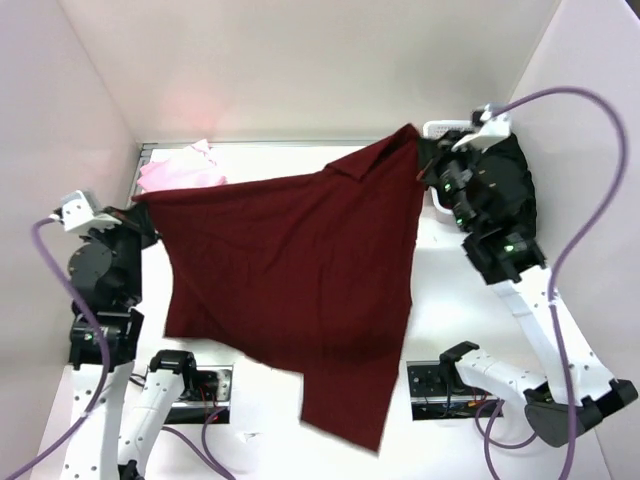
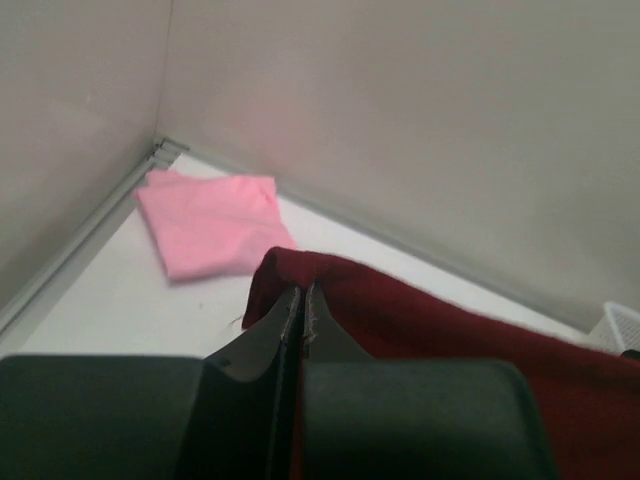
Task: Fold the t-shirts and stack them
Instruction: Flatten out the tshirt
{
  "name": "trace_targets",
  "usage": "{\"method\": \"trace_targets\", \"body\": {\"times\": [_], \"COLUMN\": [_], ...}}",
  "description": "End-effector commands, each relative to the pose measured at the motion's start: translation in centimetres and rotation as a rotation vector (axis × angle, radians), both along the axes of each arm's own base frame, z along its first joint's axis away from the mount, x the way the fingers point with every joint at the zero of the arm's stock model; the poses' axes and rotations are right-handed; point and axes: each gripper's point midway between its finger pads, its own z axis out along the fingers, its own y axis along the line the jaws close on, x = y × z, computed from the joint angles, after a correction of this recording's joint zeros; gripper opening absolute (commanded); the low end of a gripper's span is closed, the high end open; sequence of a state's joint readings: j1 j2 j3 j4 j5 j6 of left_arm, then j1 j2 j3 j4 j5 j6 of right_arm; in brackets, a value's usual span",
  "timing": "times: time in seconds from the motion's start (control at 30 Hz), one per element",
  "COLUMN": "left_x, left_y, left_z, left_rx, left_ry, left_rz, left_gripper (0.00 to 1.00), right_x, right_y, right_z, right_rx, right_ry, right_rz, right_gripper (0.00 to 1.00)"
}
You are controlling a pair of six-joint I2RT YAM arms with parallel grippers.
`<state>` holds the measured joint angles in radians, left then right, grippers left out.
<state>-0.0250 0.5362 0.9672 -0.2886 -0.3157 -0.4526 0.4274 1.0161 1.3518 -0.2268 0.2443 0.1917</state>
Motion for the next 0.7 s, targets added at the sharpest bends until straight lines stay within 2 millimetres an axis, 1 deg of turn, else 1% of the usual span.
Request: {"method": "trace_targets", "body": {"times": [0.0, 0.03, 0.07, 0.1, 0.13, 0.17, 0.2, 0.27, 0.3, 0.33, 0.4, 0.43, 0.47, 0.5, 0.53, 0.57, 0.6, 0.63, 0.67], "left_x": [1.5, 2.3, 2.8, 3.3, 4.2, 4.6, 5.4, 6.2, 6.9, 7.3, 8.6, 9.1, 9.6, 10.6, 11.2, 12.0, 13.3, 14.2, 15.1], "left_y": [-0.3, -0.3, -0.3, -0.3, -0.4, -0.2, -0.2, 0.1, 0.1, 0.3, 0.4, 0.4, 0.4, 0.3, 0.3, 0.1, -0.1, -0.1, 0.0], "left_z": [-2.3, -3.6, -3.9, -4.6, -6.2, -6.1, -7.4, -7.6, -8.3, -8.9, -9.1, -9.0, -8.6, -9.2, -8.3, -7.8, -8.7, -7.5, -7.2], "left_rx": [-0.04, -0.039, -0.039, -0.047, -0.055, -0.055, -0.054, -0.066, -0.065, -0.064, -0.064, -0.055, -0.056, -0.045, -0.035, -0.017, -0.016, -0.003, -0.004], "left_ry": [-0.006, 0.035, 0.035, 0.051, 0.091, 0.088, 0.125, 0.126, 0.148, 0.16, 0.166, 0.158, 0.151, 0.174, 0.157, 0.15, 0.181, 0.164, 0.159], "left_rz": [-0.007, -0.006, -0.006, -0.006, -0.005, 0.007, 0.008, 0.032, 0.033, 0.044, 0.054, 0.054, 0.053, 0.045, 0.044, 0.029, 0.018, 0.018, 0.013], "left_gripper": [0.0, 0.0, 0.0, 0.0, 0.0, 0.0, 0.0, 0.0, 0.0, 0.0, 0.0, 0.0, 0.0, 0.0, 0.0, 0.0, 0.0, 0.0, 0.0], "right_x": [1.7, 2.4, 3.0, 3.5, 3.9, 4.6, 5.0, 5.7, 6.4, 6.7, 7.6, 7.9, 8.2, 8.3, 8.7, 9.0, 9.1, 9.8, 10.2], "right_y": [0.6, 0.7, 1.0, 1.0, 1.2, 1.5, 1.7, 2.0, 2.3, 2.5, 2.4, 2.3, 2.1, 1.9, 1.7, 1.5, 0.8, 0.6, 0.3], "right_z": [-2.6, -4.7, -5.7, -6.6, -7.4, -8.6, -9.3, -10.0, -10.4, -10.6, -11.1, -10.5, -10.6, -9.3, -8.9, -8.9, -7.3, -7.5, -7.2], "right_rx": [0.086, 0.071, 0.064, 0.058, 0.052, 0.038, 0.031, 0.025, 0.023, 0.022, 0.025, 0.022, 0.024, 0.04, 0.038, 0.029, 0.048, 0.036, 0.037], "right_ry": [-0.007, 0.029, 0.044, 0.058, 0.072, 0.101, 0.116, 0.129, 0.133, 0.135, 0.131, 0.118, 0.116, 0.086, 0.071, 0.065, 0.032, 0.037, 0.034], "right_rz": [-0.013, -0.024, -0.024, -0.034, -0.035, -0.036, -0.037, -0.037, -0.037, -0.037, -0.063, -0.072, -0.09, -0.105, -0.123, -0.138, -0.16, -0.17, -0.181], "right_gripper": [0.0, 0.0, 0.0, 0.0, 0.0, 0.0, 0.0, 0.0, 0.0, 0.0, 0.0, 0.0, 0.0, 0.0, 0.0, 0.0, 0.0, 0.0, 0.0]}}
